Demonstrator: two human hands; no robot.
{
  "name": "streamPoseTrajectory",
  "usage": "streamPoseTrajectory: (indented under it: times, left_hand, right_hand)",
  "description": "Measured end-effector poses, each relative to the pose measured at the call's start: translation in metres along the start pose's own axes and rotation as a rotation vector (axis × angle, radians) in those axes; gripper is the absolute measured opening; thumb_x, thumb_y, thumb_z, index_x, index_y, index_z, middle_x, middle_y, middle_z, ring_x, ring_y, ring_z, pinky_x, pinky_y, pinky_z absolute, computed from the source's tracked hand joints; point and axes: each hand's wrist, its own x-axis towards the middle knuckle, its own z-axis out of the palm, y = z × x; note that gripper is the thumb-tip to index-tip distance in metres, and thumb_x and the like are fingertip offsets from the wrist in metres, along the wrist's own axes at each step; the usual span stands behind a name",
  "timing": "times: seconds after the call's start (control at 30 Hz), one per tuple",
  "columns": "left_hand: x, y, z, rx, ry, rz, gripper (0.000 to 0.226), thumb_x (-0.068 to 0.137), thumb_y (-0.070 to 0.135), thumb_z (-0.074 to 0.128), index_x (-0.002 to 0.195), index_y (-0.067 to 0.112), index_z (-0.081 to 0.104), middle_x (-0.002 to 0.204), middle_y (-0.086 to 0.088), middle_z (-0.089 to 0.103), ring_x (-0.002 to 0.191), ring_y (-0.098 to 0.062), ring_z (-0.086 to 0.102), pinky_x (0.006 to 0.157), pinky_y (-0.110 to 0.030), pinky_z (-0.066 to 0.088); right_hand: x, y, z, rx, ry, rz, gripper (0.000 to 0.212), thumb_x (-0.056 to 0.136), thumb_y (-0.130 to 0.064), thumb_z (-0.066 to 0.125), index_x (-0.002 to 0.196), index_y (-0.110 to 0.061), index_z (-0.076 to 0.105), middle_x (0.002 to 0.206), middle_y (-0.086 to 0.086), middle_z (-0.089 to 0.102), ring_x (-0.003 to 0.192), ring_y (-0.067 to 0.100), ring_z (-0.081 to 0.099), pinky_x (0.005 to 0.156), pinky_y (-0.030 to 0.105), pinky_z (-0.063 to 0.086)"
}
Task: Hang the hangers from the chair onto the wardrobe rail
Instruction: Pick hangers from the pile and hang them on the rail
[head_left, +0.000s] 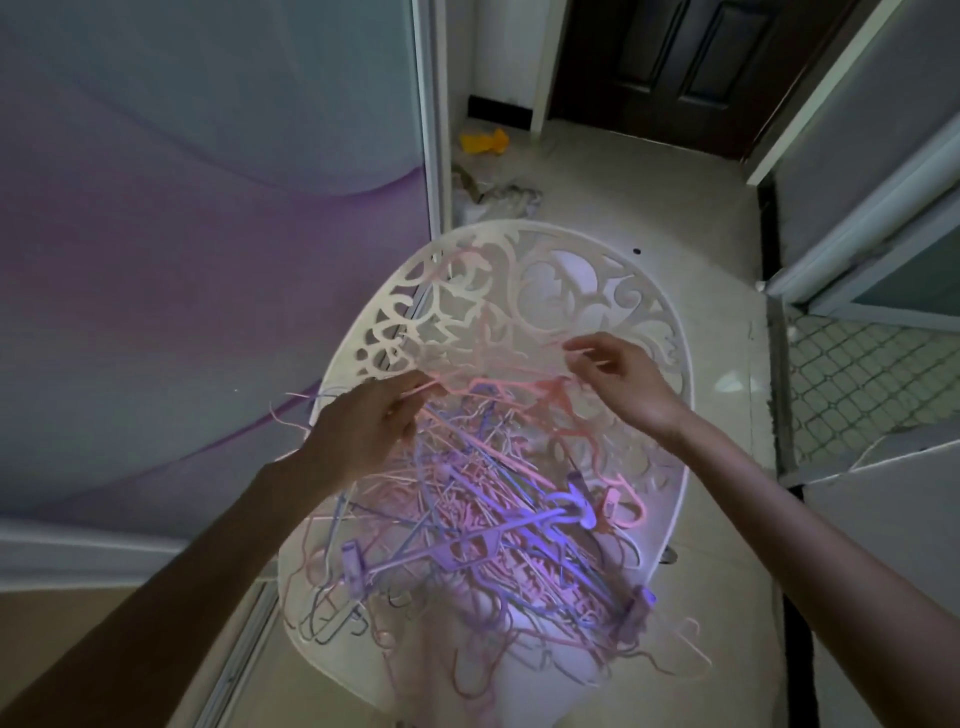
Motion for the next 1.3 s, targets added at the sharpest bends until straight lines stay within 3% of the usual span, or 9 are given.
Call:
streamPoseTrajectory:
  times: [0.1, 0.3, 0.4, 0.53, 0.67, 0.77, 0.87, 1.07, 1.3]
  left_hand:
    - [-0.013, -0.008, -0.005, -0.262, 0.05, -0.079, 0.029, 0.098, 0.013, 0.042, 0.115, 0.033, 0.055, 0.049, 0.015, 0.056, 0.038, 0.002, 0.045, 0.042, -0.004, 0.032]
    - [-0.018, -0.019, -0.02, -0.483, 0.187, -0.164, 0.041, 0.093, 0.017, 0.052, 0.088, 0.054, 0.068, 0.044, 0.003, 0.051, 0.035, -0.004, 0.031, 0.035, -0.009, 0.026]
    - [-0.022, -0.019, -0.024, -0.516, 0.204, -0.214, 0.024, 0.092, 0.015, 0.054, 0.094, 0.034, 0.068, 0.041, 0.004, 0.051, 0.033, -0.004, 0.03, 0.034, -0.009, 0.024]
    - [-0.028, -0.016, -0.043, -0.555, 0.258, -0.241, 0.021, 0.093, 0.013, 0.051, 0.102, 0.027, 0.064, 0.038, 0.005, 0.049, 0.032, -0.003, 0.035, 0.037, -0.008, 0.025]
    - [-0.034, -0.017, -0.06, -0.577, 0.303, -0.254, 0.024, 0.095, 0.015, 0.048, 0.092, 0.031, 0.065, 0.041, 0.008, 0.05, 0.034, -0.001, 0.035, 0.037, -0.008, 0.027]
    - [-0.036, -0.013, -0.058, -0.591, 0.277, -0.281, 0.029, 0.096, 0.009, 0.045, 0.085, 0.027, 0.063, 0.045, 0.01, 0.057, 0.034, -0.001, 0.042, 0.037, -0.009, 0.029]
    - [-0.037, -0.005, -0.046, -0.531, 0.255, -0.287, 0.029, 0.095, 0.005, 0.044, 0.083, 0.025, 0.06, 0.052, 0.015, 0.062, 0.035, 0.001, 0.049, 0.035, -0.009, 0.027]
    - [-0.04, 0.0, -0.041, -0.548, 0.364, -0.292, 0.022, 0.096, 0.0, 0.04, 0.108, 0.008, 0.057, 0.069, -0.004, 0.051, 0.033, 0.001, 0.045, 0.033, -0.005, 0.025]
    - [-0.038, 0.012, -0.071, -0.56, 0.429, -0.295, 0.021, 0.094, -0.003, 0.042, 0.105, 0.001, 0.059, 0.046, 0.011, 0.058, 0.032, 0.0, 0.044, 0.036, -0.005, 0.031]
  right_hand:
    - [-0.008, 0.037, 0.002, -0.26, 0.272, 0.091, 0.015, 0.086, -0.016, 0.057, 0.091, -0.022, 0.07, 0.087, 0.005, 0.073, 0.078, 0.022, 0.067, 0.075, 0.032, 0.052]
    - [-0.007, 0.068, 0.048, -0.715, -0.008, 0.187, 0.031, 0.084, -0.042, 0.06, 0.103, -0.019, 0.07, 0.104, 0.009, 0.07, 0.104, 0.03, 0.062, 0.08, 0.033, 0.048]
    - [-0.006, 0.084, 0.063, -0.876, -0.096, 0.211, 0.031, 0.088, -0.036, 0.058, 0.11, -0.015, 0.066, 0.115, 0.015, 0.064, 0.109, 0.033, 0.059, 0.083, 0.035, 0.047]
    - [-0.011, 0.101, 0.068, -0.706, -0.001, 0.168, 0.019, 0.091, -0.026, 0.053, 0.098, -0.015, 0.067, 0.1, 0.013, 0.07, 0.098, 0.034, 0.063, 0.077, 0.035, 0.048]
    - [-0.025, 0.113, 0.071, -0.086, 0.046, 0.17, 0.019, 0.092, -0.012, 0.051, 0.102, -0.024, 0.063, 0.069, -0.002, 0.066, 0.063, 0.024, 0.062, 0.07, 0.042, 0.054]
    - [-0.023, 0.107, 0.067, 0.08, 0.012, 0.17, 0.028, 0.093, -0.003, 0.049, 0.115, -0.013, 0.063, 0.065, -0.001, 0.058, 0.051, 0.006, 0.05, 0.053, 0.025, 0.048]
    - [-0.019, 0.096, 0.058, 0.125, 0.05, 0.155, 0.033, 0.093, -0.001, 0.049, 0.118, -0.02, 0.058, 0.067, 0.004, 0.056, 0.045, -0.004, 0.049, 0.043, 0.012, 0.044]
    - [-0.014, 0.074, 0.043, 0.064, 0.056, 0.034, 0.025, 0.092, -0.002, 0.054, 0.112, -0.011, 0.065, 0.085, 0.001, 0.068, 0.055, -0.013, 0.054, 0.062, 0.005, 0.042]
    - [-0.006, 0.043, 0.015, -0.253, 0.11, -0.01, 0.02, 0.087, -0.038, 0.06, 0.103, -0.032, 0.071, 0.084, -0.002, 0.072, 0.073, 0.012, 0.06, 0.071, 0.035, 0.049]
